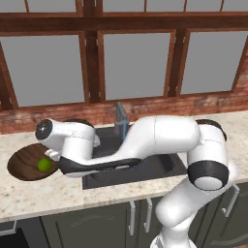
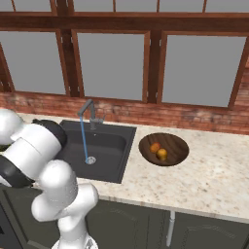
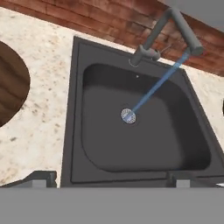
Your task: Pick the mangos from the sink and place them in one bowl. Place the lime in the other bowl. Then turn off the sink faucet.
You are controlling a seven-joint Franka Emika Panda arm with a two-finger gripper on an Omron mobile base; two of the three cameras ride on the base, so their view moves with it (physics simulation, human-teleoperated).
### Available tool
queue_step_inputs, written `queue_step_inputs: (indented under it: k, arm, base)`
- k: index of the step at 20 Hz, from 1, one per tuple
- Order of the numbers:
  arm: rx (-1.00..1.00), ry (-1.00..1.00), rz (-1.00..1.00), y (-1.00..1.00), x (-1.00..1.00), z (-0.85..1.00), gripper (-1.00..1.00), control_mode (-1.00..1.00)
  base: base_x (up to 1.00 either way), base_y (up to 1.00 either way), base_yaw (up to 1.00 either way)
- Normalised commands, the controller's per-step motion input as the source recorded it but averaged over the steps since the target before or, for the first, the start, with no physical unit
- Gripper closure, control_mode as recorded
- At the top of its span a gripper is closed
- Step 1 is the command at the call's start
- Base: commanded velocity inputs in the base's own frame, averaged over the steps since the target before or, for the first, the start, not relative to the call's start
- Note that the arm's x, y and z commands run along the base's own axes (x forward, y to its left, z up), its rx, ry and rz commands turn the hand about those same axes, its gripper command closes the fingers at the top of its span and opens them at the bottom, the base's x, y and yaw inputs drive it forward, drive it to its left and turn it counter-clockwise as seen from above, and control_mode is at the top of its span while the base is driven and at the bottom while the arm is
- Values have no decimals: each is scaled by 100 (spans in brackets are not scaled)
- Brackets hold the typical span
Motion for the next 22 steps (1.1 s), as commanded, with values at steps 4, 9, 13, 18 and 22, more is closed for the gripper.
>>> queue_step_inputs:
  k: [4,9,13,18,22]
  arm:
    - [32,-26,-19,-100,-42,67,-100,-100]
    - [37,-3,-18,-100,-47,89,-100,-100]
    - [35,7,-20,-100,-43,52,-100,-100]
    - [31,14,-22,-100,-29,37,-100,-100]
    - [26,2,-21,-100,-9,2,-100,-100]
  base:
    - [0,0,0]
    - [0,0,0]
    - [0,0,0]
    - [0,0,0]
    - [0,0,0]
